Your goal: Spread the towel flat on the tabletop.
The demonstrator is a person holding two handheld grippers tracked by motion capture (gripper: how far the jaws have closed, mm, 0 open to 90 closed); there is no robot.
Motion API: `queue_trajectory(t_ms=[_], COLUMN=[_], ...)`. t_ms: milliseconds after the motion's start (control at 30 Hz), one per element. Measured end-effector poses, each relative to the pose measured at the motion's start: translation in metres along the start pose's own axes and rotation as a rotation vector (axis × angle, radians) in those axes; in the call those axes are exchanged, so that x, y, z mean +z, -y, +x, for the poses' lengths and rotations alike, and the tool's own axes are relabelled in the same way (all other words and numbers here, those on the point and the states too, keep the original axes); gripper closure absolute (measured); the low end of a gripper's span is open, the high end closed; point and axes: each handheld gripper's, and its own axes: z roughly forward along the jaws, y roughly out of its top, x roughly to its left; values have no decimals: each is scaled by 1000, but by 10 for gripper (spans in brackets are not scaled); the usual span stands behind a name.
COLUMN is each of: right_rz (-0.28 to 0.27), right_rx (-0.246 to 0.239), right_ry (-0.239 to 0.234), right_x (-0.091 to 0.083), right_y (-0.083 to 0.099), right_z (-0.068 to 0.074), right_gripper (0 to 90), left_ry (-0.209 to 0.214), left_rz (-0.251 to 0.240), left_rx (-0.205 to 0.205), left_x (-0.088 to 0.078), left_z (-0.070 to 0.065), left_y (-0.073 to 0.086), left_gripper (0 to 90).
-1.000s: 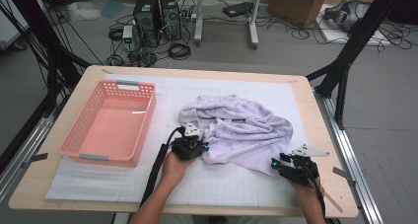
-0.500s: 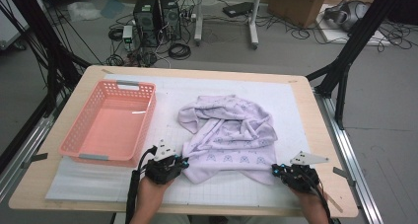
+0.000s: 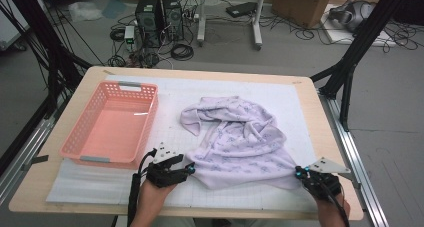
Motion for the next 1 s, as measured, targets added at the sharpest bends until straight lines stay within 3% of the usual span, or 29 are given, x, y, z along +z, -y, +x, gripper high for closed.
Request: queue_trajectory(t_ms=[67,167,333,533,600,700,733,767,833,867,900,1000], right_rz=[-7,-48,-95,-92,-76,-39,-26,-13,-12,-6,4,-11], right_rx=[57,94,73,56,45,30,23,3,-24,-27,-27,-49], right_ry=[-41,-96,-159,-188,-213,-239,-245,-243,-239,-243,-249,-201], right_x=[0,-1,-3,12,20,34,39,43,47,49,51,58], right_y=[5,6,1,-10,-12,-15,-17,-18,-24,-27,-30,-38], right_z=[-8,-9,-4,3,5,8,9,11,13,13,13,17], right_gripper=[858,752,661,573,560,544,547,564,692,823,865,877], left_ry=[9,17,47,79,63,70,77,76,68,60,43,-24], left_rz=[7,7,18,81,91,107,101,91,52,38,28,-17], left_rx=[8,7,-5,17,51,76,74,67,29,8,-2,-32], left_x=[0,-3,-4,24,31,37,39,40,41,43,44,44], left_z=[-2,-2,2,-1,-3,-4,-3,-2,2,5,8,18], left_y=[2,5,7,-5,-9,-13,-14,-16,-18,-20,-22,-28], left_gripper=[454,453,447,438,482,717,785,798,810,812,813,819])
